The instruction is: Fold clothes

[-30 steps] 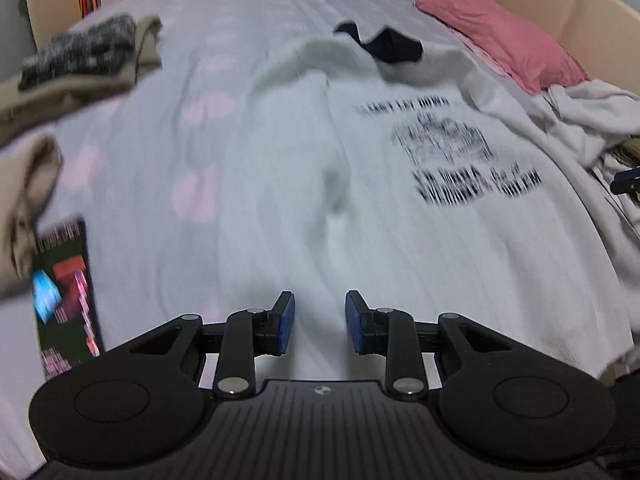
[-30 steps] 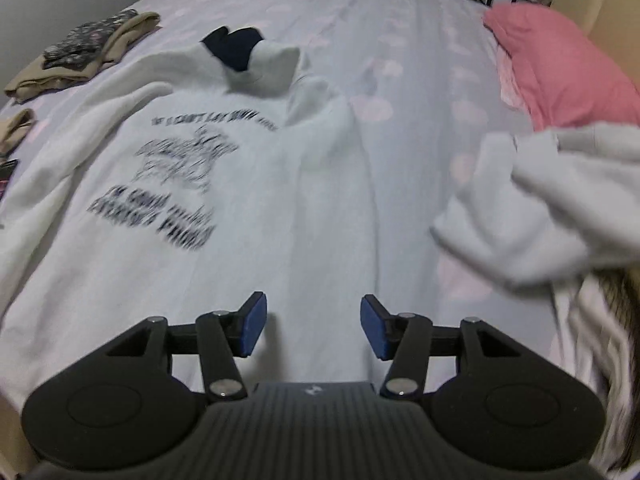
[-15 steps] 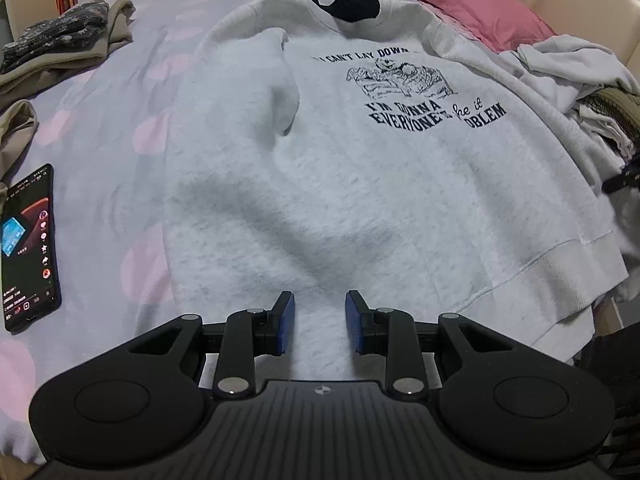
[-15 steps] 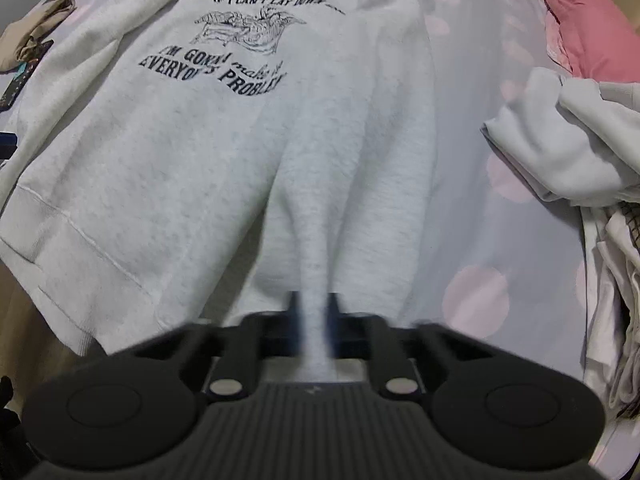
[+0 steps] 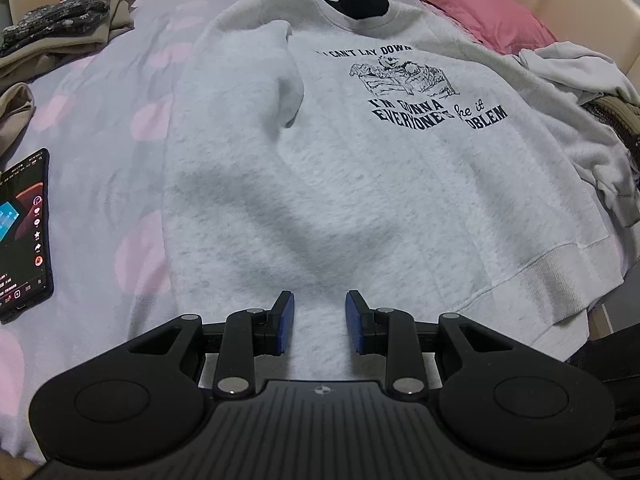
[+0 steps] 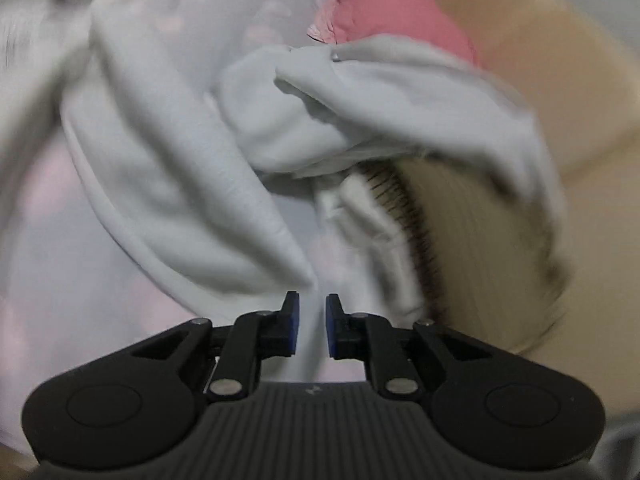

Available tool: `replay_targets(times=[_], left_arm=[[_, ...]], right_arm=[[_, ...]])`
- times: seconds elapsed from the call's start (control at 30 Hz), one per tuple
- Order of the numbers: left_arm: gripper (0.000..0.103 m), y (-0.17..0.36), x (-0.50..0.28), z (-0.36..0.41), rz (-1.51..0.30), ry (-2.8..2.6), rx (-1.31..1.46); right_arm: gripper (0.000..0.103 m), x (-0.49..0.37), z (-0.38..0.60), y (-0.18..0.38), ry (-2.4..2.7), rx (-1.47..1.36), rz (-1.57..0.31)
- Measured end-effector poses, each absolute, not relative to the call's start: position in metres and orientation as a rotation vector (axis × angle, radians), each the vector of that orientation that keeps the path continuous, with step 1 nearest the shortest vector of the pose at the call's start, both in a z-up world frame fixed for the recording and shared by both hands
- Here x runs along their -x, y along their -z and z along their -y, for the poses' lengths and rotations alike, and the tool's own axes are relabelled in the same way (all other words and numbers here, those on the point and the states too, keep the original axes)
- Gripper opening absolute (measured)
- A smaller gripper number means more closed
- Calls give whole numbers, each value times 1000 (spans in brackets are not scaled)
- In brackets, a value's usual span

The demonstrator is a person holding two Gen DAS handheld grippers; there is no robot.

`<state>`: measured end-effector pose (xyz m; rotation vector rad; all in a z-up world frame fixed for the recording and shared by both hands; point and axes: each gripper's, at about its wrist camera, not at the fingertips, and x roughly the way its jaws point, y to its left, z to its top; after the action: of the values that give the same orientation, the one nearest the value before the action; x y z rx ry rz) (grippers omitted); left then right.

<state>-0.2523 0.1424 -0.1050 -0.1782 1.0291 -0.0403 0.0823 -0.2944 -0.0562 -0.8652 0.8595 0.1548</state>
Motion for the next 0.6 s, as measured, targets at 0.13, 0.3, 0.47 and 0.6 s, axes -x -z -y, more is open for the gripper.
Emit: replay_targets(times=[0.13, 0.3, 0.47, 0.6], left_arm=[[26, 101, 252, -144, -1033, 35, 189], [26, 87, 256, -136, -1014, 71, 177], [26, 76, 262, -113, -1002, 152, 160], [26, 74, 266, -88, -1004, 218, 123]], right_arm=[[34, -62, 265, 40, -343, 753, -807], [43, -36, 221, 59, -785, 518, -1052], [45, -7, 188, 100, -965, 511, -1260], [40, 2, 182, 127, -991, 478, -1414]])
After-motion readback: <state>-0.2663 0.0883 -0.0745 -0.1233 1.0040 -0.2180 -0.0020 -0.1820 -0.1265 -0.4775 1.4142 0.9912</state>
